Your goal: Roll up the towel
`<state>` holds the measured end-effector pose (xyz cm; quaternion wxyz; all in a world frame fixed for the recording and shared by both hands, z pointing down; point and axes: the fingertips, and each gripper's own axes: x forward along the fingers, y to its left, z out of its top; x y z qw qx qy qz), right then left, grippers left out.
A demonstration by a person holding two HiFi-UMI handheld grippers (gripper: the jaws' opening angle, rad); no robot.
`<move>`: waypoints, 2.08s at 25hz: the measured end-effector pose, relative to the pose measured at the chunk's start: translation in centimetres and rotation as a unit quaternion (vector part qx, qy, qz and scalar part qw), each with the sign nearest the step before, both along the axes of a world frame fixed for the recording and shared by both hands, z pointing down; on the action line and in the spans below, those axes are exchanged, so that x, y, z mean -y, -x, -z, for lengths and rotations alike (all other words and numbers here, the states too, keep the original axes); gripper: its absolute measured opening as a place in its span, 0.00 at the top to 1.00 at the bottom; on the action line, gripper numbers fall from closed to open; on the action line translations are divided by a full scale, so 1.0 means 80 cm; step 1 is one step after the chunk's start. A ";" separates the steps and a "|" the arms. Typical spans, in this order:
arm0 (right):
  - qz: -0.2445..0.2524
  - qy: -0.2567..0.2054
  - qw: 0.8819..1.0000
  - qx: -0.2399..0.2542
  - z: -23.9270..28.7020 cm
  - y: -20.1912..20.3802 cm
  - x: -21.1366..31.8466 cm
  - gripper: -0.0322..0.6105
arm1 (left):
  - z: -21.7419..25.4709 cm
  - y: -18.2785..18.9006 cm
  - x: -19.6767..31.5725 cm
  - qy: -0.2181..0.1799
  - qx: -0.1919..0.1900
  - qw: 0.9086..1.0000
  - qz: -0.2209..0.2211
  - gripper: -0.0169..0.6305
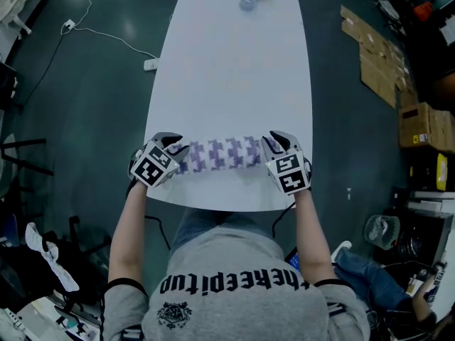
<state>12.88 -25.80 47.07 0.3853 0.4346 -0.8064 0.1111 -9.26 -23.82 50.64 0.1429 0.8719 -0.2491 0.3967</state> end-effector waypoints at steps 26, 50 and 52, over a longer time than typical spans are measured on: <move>-0.046 -0.240 0.957 0.156 0.277 0.037 -0.068 0.95 | 0.340 0.012 -0.045 -0.306 -0.249 0.895 0.207 0.97; -0.066 -0.387 0.903 0.174 0.417 -0.002 -0.192 0.95 | 0.464 0.008 -0.170 -0.425 -0.281 0.826 0.242 0.97; -0.071 -0.390 0.901 0.175 0.419 -0.006 -0.198 0.95 | 0.466 0.006 -0.175 -0.426 -0.283 0.824 0.244 0.97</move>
